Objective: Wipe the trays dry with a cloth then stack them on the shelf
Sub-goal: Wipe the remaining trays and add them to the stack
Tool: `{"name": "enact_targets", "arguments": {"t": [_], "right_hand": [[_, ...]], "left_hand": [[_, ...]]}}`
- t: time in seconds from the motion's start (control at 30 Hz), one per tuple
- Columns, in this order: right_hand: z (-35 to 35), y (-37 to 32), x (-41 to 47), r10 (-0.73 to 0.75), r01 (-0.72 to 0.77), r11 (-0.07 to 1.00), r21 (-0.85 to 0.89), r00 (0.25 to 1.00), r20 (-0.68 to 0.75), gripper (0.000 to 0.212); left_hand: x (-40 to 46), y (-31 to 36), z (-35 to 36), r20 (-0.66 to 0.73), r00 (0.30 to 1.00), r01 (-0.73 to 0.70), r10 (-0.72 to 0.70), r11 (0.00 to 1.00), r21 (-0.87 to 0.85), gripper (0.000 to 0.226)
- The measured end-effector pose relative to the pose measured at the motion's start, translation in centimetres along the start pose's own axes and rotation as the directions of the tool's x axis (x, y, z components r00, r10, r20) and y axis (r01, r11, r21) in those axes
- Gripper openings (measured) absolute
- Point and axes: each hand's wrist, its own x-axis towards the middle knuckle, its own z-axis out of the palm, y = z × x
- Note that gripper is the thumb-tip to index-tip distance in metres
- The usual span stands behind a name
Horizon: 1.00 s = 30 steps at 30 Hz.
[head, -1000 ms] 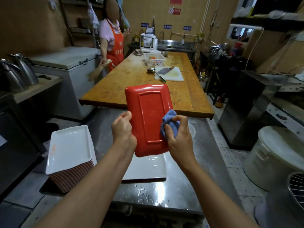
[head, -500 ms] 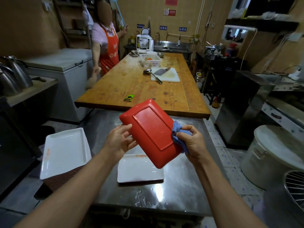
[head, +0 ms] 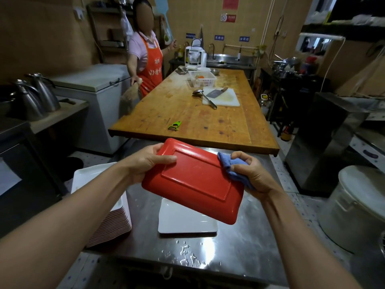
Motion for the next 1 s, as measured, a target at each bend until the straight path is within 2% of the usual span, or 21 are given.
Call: {"name": "enact_targets", "arguments": {"t": [0.1, 0.17, 0.27, 0.33, 0.47, 0.6, 0.7, 0.77, 1.0], "right_hand": [[0.4, 0.0, 0.3, -0.118, 0.111, 0.98, -0.168, 0.993, -0.032, 0.028], [0.7, 0.2, 0.4, -0.215, 0.183, 0.922, -0.342, 0.975, -0.057, 0.024], [1.1, 0.7, 0.5, -0.362, 0.251, 0.732, -0.634, 0.931, -0.048, 0.017], [1.2, 1.0, 0.4, -0.445, 0.301, 0.615, -0.729, 0.896, -0.005, 0.019], [0.9, 2.2, -0.7, -0.504, 0.341, 0.485, -0.806, 0.861, 0.061, 0.024], [1.3, 3.5, -2.2, -0.539, 0.339, 0.379, -0.861, 0.837, 0.092, 0.033], [2.4, 4.5, -2.6, -0.603, 0.324, 0.165, -0.932, 0.781, 0.165, 0.033], [3.4, 5.3, -2.7, -0.617, 0.313, 0.063, -0.948, 0.759, 0.21, 0.034], [8.9, 7.7, -2.4, -0.606, 0.413, -0.096, -0.906, 0.698, 0.382, 0.03]], "left_hand": [[-0.1, -0.7, 0.1, -0.089, 0.995, -0.053, 0.049, 0.998, -0.042, 0.048], [-0.1, -1.0, 0.2, -0.14, 0.989, -0.055, 0.043, 0.995, -0.081, 0.046], [0.2, -1.2, 0.3, -0.198, 0.98, -0.032, 0.0, 0.987, -0.158, 0.044], [0.4, -1.4, 0.6, -0.233, 0.972, -0.029, -0.018, 0.98, -0.196, 0.039], [1.0, -1.4, 1.3, -0.323, 0.945, -0.049, -0.043, 0.961, -0.272, 0.021], [1.0, -1.4, 2.1, -0.344, 0.938, -0.075, -0.045, 0.942, -0.327, 0.023], [0.9, -1.6, 3.1, -0.356, 0.934, -0.105, -0.04, 0.919, -0.381, 0.018], [0.8, -1.7, 3.8, -0.383, 0.924, -0.139, -0.02, 0.913, -0.383, 0.018], [0.3, -2.3, 5.3, -0.404, 0.912, -0.252, 0.072, 0.875, -0.413, 0.009]]}}
